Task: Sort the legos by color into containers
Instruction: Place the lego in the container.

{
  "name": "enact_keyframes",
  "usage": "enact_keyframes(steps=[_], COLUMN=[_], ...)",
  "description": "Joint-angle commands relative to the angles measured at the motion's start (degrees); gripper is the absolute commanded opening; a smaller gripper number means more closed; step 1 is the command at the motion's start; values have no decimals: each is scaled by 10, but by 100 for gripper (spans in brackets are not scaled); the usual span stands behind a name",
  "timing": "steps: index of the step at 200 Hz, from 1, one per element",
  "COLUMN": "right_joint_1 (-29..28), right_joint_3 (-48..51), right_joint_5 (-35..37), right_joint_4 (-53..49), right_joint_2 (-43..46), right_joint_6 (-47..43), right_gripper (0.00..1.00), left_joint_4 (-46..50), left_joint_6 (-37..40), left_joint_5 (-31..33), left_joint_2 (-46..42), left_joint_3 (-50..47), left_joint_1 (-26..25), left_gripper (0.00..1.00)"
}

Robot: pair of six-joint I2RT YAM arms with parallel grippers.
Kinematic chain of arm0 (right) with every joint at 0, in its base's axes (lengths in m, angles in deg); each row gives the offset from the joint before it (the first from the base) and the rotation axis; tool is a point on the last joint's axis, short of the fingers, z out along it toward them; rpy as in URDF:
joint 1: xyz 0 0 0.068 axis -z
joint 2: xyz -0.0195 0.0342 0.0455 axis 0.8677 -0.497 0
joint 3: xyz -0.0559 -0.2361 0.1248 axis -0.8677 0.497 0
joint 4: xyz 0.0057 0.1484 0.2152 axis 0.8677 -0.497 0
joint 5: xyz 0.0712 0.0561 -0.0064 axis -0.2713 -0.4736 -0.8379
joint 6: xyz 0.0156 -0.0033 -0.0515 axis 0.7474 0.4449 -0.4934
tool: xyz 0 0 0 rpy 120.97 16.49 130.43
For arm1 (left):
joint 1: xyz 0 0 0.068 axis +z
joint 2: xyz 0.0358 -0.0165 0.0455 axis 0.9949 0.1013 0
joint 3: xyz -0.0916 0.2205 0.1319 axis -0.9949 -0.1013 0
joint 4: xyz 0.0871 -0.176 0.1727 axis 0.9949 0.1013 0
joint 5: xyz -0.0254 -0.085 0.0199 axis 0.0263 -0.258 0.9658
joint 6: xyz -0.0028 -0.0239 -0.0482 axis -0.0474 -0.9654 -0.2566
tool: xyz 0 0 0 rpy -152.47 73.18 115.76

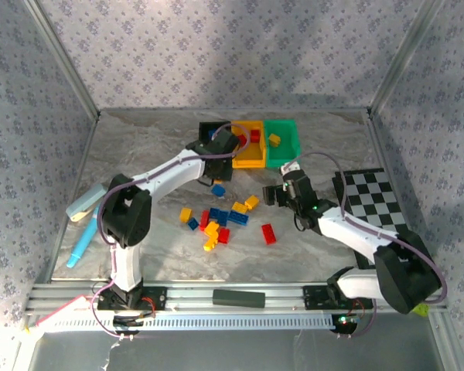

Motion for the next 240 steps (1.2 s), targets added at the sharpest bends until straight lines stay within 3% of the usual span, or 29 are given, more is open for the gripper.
enact_keyframes(steps=[1, 19, 52, 82, 159, 175, 186, 196, 240], right_joint_1=[25, 50, 63, 70, 67, 66, 66, 65, 61], right_joint_3=[23, 29, 33, 43, 46, 47, 47, 49, 47], right_joint_5=[22, -9, 0, -16, -24, -22, -23, -25, -54], right_joint_4=[17, 22, 22, 30, 32, 28, 27, 28, 39], right_joint_2=[31, 37, 42, 51, 63, 65, 68, 71, 60], right_joint_6=[28, 40, 40, 48, 46, 44, 44, 44, 43], right_gripper=[98, 98, 98, 98, 97, 97, 97, 97, 97], left_joint_4=[11, 31, 69, 52, -198, -223, -225, -211, -126], left_joint_6=[43, 56, 64, 61, 56, 50, 50, 50, 90], left_joint_5=[-27, -42, -100, -135, -126, -124, -115, -109, -113], left_joint_2=[49, 106, 242, 351, 436, 452, 456, 453, 409], left_joint_3=[113, 227, 458, 627, 653, 663, 667, 666, 654], left_joint_1=[-7, -7, -11, -17, -35, -39, -41, -41, -40], left_gripper=[19, 19, 19, 19, 24, 34, 61, 76, 80])
